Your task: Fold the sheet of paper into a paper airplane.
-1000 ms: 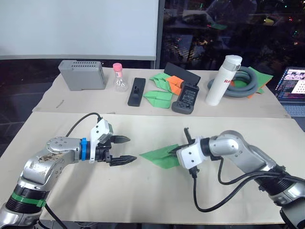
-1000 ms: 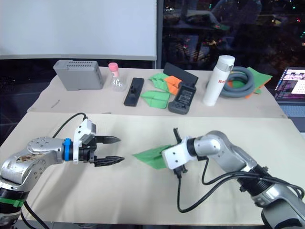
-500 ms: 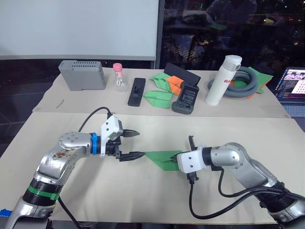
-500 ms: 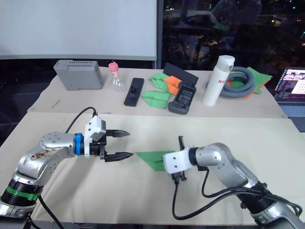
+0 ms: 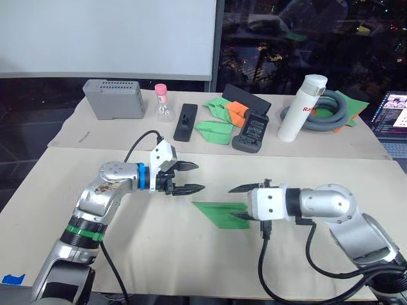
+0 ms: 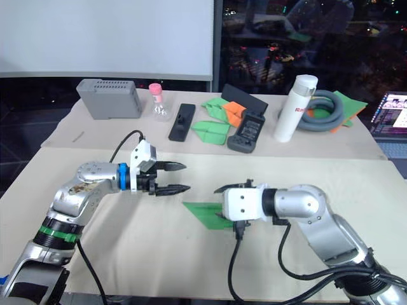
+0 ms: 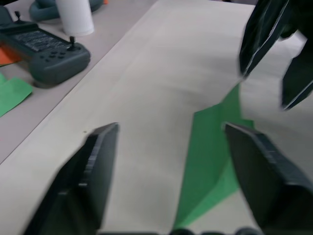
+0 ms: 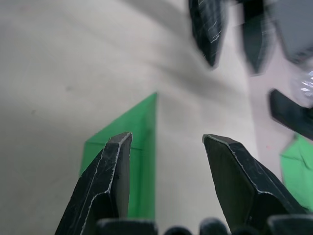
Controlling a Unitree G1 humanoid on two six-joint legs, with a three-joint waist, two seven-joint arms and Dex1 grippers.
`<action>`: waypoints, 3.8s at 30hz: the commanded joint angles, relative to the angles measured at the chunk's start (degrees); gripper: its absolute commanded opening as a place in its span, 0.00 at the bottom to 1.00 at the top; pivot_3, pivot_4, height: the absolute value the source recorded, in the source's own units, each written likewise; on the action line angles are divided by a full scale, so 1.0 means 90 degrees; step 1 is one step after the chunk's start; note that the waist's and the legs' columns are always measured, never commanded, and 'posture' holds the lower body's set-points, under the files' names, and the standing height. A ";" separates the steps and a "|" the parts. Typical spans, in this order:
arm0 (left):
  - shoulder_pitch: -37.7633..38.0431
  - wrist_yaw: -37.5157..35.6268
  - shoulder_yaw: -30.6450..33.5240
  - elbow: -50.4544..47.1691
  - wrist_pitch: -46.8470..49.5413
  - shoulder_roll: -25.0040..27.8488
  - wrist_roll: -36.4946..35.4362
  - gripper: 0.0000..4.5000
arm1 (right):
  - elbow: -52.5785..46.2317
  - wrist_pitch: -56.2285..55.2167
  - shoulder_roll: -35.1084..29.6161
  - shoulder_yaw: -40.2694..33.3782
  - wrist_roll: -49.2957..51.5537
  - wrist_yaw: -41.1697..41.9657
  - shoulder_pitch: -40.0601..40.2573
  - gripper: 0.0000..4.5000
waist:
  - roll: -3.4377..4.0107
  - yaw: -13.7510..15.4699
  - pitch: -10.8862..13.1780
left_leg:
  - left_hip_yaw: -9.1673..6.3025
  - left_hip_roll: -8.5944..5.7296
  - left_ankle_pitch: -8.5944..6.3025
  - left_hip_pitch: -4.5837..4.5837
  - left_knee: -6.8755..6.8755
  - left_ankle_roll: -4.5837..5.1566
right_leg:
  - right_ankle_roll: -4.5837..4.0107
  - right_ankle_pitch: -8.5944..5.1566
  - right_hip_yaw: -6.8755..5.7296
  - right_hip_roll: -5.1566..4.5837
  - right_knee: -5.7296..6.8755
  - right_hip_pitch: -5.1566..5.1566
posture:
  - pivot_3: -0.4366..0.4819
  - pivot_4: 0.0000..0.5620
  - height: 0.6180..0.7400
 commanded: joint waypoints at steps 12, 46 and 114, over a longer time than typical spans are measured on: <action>0.0182 -0.0632 -0.1065 0.0949 -0.0842 -0.0617 0.0943 0.00 | -0.0657 0.1049 -0.0258 -0.0545 0.0221 -0.0474 0.0318 0.58 | 0.0000 -0.0003 0.0000 | 0.0000 0.0001 -0.0002 -0.0017 0.0016 0.0004 | 0.0002 0.0001 0.0001 0.0000 -0.0001 -0.0005 | 0.48 0.27 1.00; 0.0097 -0.0384 -0.1271 0.2180 -0.2454 -0.0726 0.2130 0.00 | 0.2488 -0.3045 0.0117 0.0543 -0.0878 -0.0051 0.0752 0.25 | -0.0001 0.0010 -0.0002 | 0.0006 0.0000 -0.0007 0.0007 0.0035 0.0013 | 0.0013 0.0008 0.0005 0.0001 -0.0001 0.0023 | 0.48 0.27 1.00; 0.0982 -0.0012 -0.1066 0.1032 -0.2470 -0.1271 0.1741 0.00 | 0.3402 0.1887 0.0386 0.0621 0.1474 0.1251 -0.0050 0.01 | 0.0002 0.0036 -0.0005 | 0.0000 -0.0007 -0.0013 -0.0002 0.0031 0.0021 | 0.0019 0.0012 0.0005 -0.0024 0.0001 0.0011 | 0.48 0.27 1.00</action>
